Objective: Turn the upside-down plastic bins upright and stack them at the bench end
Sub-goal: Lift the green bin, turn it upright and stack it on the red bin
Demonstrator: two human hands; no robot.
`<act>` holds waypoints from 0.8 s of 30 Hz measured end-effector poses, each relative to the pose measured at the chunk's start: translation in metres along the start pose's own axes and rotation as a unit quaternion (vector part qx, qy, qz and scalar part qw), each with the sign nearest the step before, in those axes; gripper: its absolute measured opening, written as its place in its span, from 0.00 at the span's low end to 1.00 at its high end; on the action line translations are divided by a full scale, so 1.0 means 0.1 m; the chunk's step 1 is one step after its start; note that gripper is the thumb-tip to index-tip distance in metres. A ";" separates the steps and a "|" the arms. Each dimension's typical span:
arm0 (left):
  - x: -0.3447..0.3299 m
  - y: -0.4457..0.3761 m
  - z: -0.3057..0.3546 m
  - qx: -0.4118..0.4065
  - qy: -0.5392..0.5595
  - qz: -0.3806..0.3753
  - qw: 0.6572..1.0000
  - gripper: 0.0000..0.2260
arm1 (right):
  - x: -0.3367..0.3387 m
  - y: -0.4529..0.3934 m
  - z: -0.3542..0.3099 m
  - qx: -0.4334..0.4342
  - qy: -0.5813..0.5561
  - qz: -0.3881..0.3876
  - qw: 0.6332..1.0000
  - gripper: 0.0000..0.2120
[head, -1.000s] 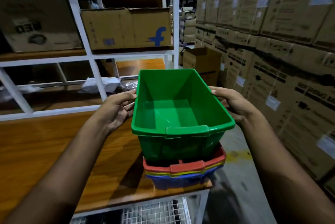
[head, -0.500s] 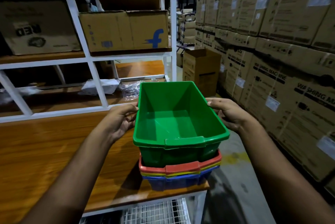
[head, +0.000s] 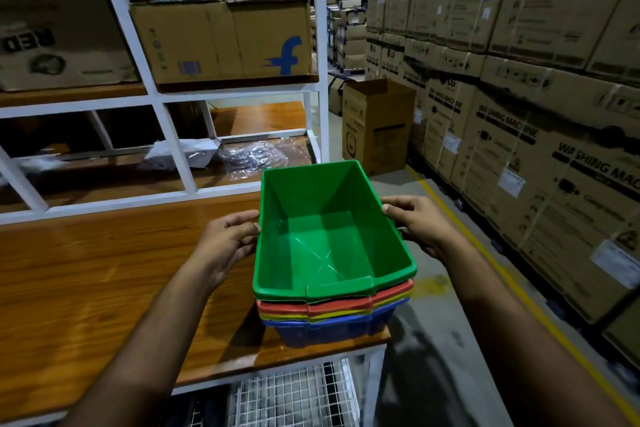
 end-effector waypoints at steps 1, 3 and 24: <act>0.00 0.01 -0.01 -0.004 -0.004 0.002 1.000 0.15 | 0.00 0.01 0.01 0.003 0.001 0.002 1.000 0.13; 0.00 0.01 -0.02 -0.010 -0.013 0.006 1.000 0.15 | -0.01 0.03 0.04 0.010 0.006 0.007 1.000 0.13; 0.09 0.62 0.07 -0.138 -0.173 0.011 0.975 0.13 | -0.08 0.52 -0.18 0.277 0.396 0.071 0.873 0.22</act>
Point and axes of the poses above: each hand's wrist, its own y-axis away from the middle knuckle, its own x-axis out of the back of the hand, z = x × y, the point moved 3 cm from there along -y, towards the middle knuckle, and after that the axes turned 13 degrees about z, right-handed, at the moved point
